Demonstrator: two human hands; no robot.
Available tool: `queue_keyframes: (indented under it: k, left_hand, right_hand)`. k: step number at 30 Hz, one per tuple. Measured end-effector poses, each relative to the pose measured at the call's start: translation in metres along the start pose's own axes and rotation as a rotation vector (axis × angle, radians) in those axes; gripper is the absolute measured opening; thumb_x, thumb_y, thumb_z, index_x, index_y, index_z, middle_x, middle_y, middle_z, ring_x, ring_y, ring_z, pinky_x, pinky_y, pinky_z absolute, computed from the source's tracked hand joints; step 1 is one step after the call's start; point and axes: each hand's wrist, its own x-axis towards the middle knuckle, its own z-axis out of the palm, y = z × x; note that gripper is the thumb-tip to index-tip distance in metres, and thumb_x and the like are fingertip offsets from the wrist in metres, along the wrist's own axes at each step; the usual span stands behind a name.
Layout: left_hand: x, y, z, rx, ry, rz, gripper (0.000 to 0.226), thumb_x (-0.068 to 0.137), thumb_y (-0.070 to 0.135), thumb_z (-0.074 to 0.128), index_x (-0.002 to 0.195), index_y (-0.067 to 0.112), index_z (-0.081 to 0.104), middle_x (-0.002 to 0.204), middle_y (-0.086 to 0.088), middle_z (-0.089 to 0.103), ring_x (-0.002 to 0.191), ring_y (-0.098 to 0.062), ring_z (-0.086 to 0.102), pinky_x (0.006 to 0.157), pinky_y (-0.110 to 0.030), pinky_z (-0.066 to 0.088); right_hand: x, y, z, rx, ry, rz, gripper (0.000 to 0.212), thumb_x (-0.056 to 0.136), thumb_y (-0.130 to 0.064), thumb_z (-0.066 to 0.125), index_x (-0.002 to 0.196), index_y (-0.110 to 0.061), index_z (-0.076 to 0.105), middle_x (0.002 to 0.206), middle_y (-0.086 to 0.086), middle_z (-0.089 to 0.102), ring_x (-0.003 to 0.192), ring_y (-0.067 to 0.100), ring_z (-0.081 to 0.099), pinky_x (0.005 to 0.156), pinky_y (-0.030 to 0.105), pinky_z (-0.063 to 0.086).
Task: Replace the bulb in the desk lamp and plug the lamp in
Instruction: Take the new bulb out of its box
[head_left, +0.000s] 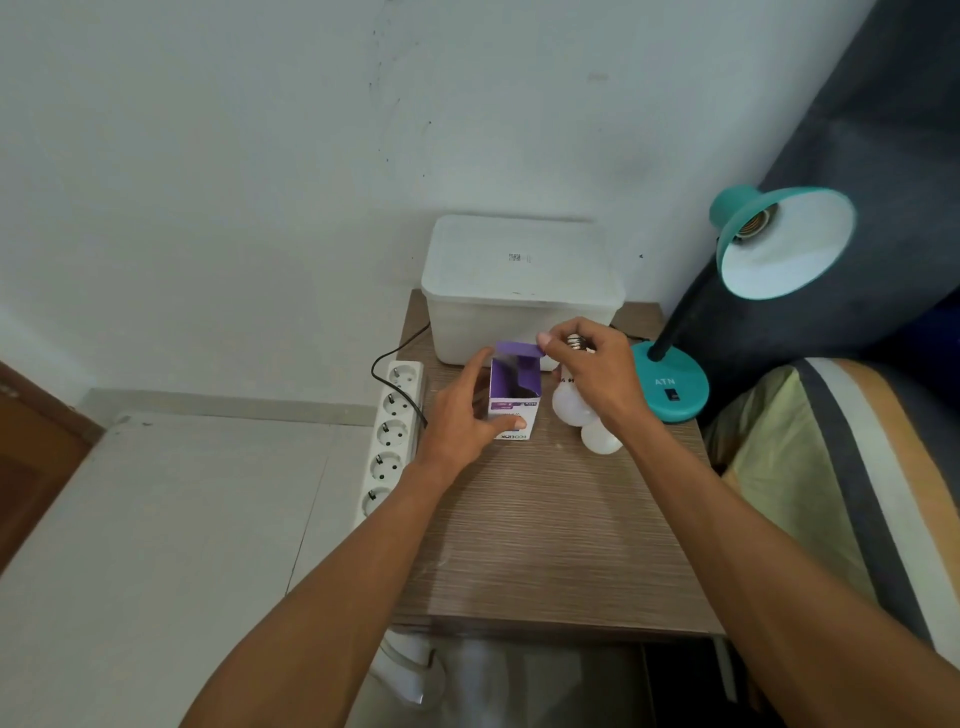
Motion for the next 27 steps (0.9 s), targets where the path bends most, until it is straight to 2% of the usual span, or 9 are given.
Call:
queue_keyframes:
  k: [4, 8, 11, 15, 20, 24, 27]
  left_hand:
    - [0.000, 0.002, 0.001, -0.004, 0.000, 0.012, 0.102, 0.069, 0.017, 0.098, 0.153, 0.027, 0.043, 0.135, -0.005, 0.069, 0.117, -0.017, 0.070, 0.102, -0.042, 0.060]
    - [-0.001, 0.004, 0.001, -0.024, -0.007, 0.028, 0.099, 0.068, 0.015, 0.098, 0.151, 0.021, 0.046, 0.130, -0.004, 0.069, 0.112, -0.015, 0.071, 0.098, -0.035, 0.061]
    - [-0.002, 0.003, 0.001, -0.016, -0.003, 0.035, 0.098, 0.068, 0.016, 0.098, 0.150, 0.021, 0.046, 0.130, -0.006, 0.070, 0.112, -0.015, 0.072, 0.096, -0.032, 0.062]
    - [-0.002, 0.004, 0.002, -0.005, 0.004, 0.035, 0.100, 0.068, 0.017, 0.099, 0.151, 0.024, 0.044, 0.132, -0.004, 0.069, 0.115, -0.015, 0.071, 0.097, -0.039, 0.062]
    - [-0.002, -0.001, 0.004, 0.097, 0.009, 0.102, 0.100, 0.072, 0.024, 0.096, 0.156, 0.033, 0.042, 0.131, -0.004, 0.068, 0.112, -0.017, 0.070, 0.095, -0.042, 0.062]
    - [-0.005, 0.000, 0.007, 0.123, 0.028, 0.148, 0.093, 0.076, 0.013, 0.092, 0.155, 0.030, 0.047, 0.129, -0.007, 0.066, 0.110, -0.018, 0.068, 0.092, -0.039, 0.063]
    - [-0.005, 0.000, 0.006, 0.120, 0.014, 0.146, 0.095, 0.076, 0.012, 0.092, 0.156, 0.035, 0.045, 0.131, -0.004, 0.066, 0.111, -0.017, 0.068, 0.093, -0.040, 0.063]
  right_hand:
    - [-0.006, 0.008, -0.002, -0.110, -0.080, -0.034, 0.006, 0.085, -0.023, 0.077, 0.088, -0.018, 0.075, 0.082, -0.004, 0.073, 0.070, 0.009, 0.064, 0.061, 0.021, 0.053]
    - [-0.012, 0.022, 0.001, -0.269, -0.112, -0.072, 0.014, 0.084, -0.031, 0.078, 0.095, -0.024, 0.075, 0.097, -0.002, 0.071, 0.089, 0.008, 0.065, 0.065, 0.011, 0.048]
    - [-0.016, 0.025, 0.005, -0.353, -0.091, -0.123, 0.020, 0.084, -0.036, 0.077, 0.100, -0.025, 0.075, 0.100, 0.001, 0.070, 0.091, 0.011, 0.063, 0.072, 0.020, 0.051]
    - [-0.019, 0.025, 0.011, -0.445, -0.086, -0.151, 0.026, 0.084, -0.039, 0.076, 0.104, -0.023, 0.075, 0.102, 0.004, 0.068, 0.092, 0.014, 0.063, 0.076, 0.030, 0.056]
    - [-0.022, 0.029, 0.014, -0.488, -0.052, -0.137, 0.024, 0.085, -0.042, 0.074, 0.104, -0.027, 0.074, 0.098, 0.004, 0.067, 0.090, 0.016, 0.062, 0.077, 0.036, 0.056]
    - [-0.022, 0.024, 0.016, -0.518, -0.048, -0.113, 0.018, 0.085, -0.038, 0.074, 0.100, -0.028, 0.074, 0.095, 0.001, 0.067, 0.087, 0.016, 0.062, 0.076, 0.040, 0.055]
    - [-0.021, 0.020, 0.017, -0.511, -0.063, -0.094, 0.018, 0.084, -0.035, 0.076, 0.099, -0.025, 0.074, 0.095, -0.001, 0.072, 0.087, 0.015, 0.066, 0.074, 0.041, 0.058]
